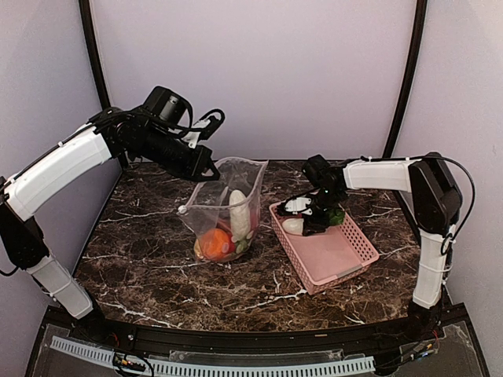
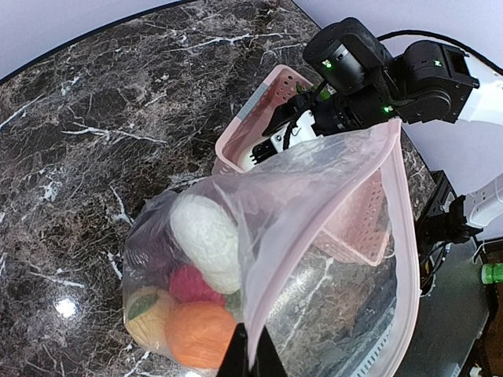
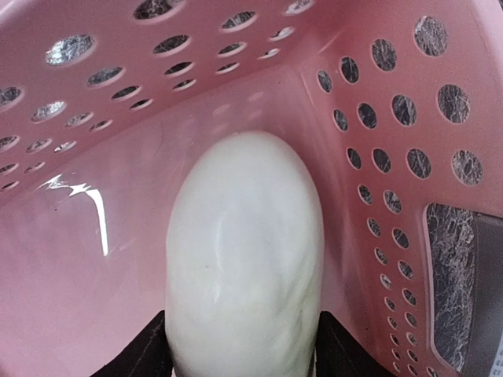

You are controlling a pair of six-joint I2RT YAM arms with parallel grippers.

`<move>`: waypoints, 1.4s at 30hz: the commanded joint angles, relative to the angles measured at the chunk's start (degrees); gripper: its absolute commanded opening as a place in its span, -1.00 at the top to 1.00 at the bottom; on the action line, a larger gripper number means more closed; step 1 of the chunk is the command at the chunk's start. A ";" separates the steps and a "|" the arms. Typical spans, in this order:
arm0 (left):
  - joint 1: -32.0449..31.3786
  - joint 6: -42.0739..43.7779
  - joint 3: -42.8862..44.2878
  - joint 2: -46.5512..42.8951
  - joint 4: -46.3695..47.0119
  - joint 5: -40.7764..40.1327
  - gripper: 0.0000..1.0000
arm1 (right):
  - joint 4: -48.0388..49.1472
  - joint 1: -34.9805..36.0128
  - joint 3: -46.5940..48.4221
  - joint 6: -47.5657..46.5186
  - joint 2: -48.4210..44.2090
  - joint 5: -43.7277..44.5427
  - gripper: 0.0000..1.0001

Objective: Place the food in the zip-top bag and seal the zipper
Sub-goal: Pick up the fake vegetable from the bin, then place the fake vegetable in the zipper food storage bag.

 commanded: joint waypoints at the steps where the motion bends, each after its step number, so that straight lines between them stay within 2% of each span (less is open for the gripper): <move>1: -0.12 -0.42 -1.56 -0.58 1.19 0.83 0.99 | -2.74 0.30 -0.22 2.40 -1.64 1.03 -0.15; 4: -0.12 -0.53 -2.12 -0.61 1.58 1.11 0.98 | -2.71 0.32 -0.26 3.51 -0.91 2.14 -0.15; 7: -0.10 -0.58 -2.46 -0.59 1.76 1.39 0.99 | -2.80 0.30 0.59 4.90 -0.45 3.76 0.24; 10: -0.07 -0.70 -2.39 -0.42 2.11 2.02 0.99 | -3.20 0.04 1.66 6.12 -3.16 3.32 0.36; 19: -0.12 -0.78 -2.66 -0.31 2.81 1.89 0.99 | -10.44 -0.10 6.22 7.87 -17.99 -14.07 0.46; 27: -0.11 -1.02 -1.37 1.08 2.66 2.02 0.99 | -17.44 0.54 15.54 8.24 -19.69 -28.98 0.47; 32: -0.07 -0.63 -1.25 1.71 2.26 1.07 0.99 | -15.73 1.91 19.20 9.37 -20.74 -36.19 0.51; 38: -0.10 -0.54 1.06 2.91 1.20 1.10 0.99 | -14.65 4.67 28.06 12.36 -19.27 -46.52 0.55; 42: -0.09 -0.76 2.54 3.13 0.79 1.23 0.98 | -7.00 6.22 29.83 17.84 -19.79 -54.37 0.57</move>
